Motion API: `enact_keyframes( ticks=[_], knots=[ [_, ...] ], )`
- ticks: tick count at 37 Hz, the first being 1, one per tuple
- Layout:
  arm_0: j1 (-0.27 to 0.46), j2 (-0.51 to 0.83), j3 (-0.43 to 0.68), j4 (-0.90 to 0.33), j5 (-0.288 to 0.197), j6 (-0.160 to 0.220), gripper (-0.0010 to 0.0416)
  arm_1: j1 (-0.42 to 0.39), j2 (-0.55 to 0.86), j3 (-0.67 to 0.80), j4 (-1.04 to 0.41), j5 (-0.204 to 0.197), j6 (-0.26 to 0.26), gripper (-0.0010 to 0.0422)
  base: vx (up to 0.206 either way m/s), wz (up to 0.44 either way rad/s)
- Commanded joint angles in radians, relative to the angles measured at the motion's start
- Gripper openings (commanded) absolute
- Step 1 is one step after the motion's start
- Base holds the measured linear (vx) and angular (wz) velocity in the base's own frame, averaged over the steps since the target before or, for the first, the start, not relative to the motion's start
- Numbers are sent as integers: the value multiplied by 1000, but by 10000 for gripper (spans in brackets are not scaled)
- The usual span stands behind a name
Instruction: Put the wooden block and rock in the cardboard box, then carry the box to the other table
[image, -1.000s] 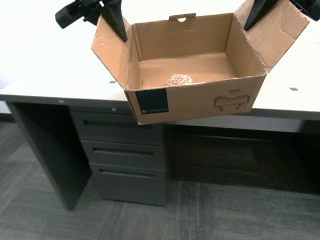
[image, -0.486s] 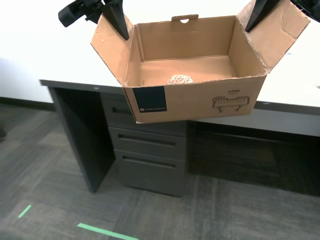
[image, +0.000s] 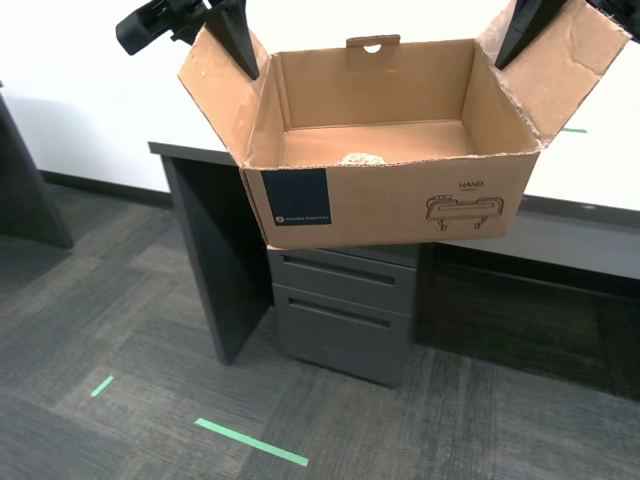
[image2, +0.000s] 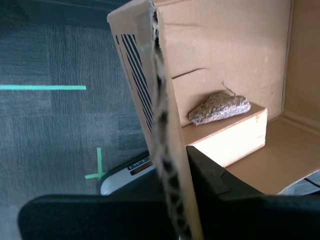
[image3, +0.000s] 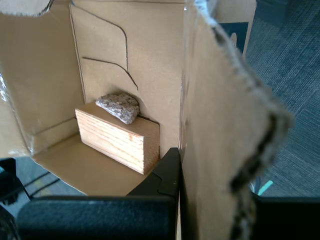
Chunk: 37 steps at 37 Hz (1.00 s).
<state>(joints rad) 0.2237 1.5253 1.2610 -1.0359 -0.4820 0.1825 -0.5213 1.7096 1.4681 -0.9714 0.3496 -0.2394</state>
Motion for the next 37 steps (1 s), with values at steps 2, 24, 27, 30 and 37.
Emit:
enact_keyframes(
  ticks=[2, 24, 27, 30, 37],
  knots=[
    [0, -1, 1, -22, 1, -34, -1, -6, -1, 1, 2, 2, -25, -1, -2, 160],
    [0, 3, 1, 11, 1, -50, -1, -29, -1, 1, 28, 2, -30, -1, 2, 169],
    [0, 3, 1, 11, 1, -51, -1, -30, -1, 1, 28, 2, -31, -1, 0, 239],
    [0, 3, 1, 14, 1, -51, -1, -30, -1, 1, 28, 2, -31, -1, 1, 260],
    [0, 3, 1, 17, 1, -51, -1, -30, -1, 1, 27, 3, -35, -1, 1, 295]
  ],
)
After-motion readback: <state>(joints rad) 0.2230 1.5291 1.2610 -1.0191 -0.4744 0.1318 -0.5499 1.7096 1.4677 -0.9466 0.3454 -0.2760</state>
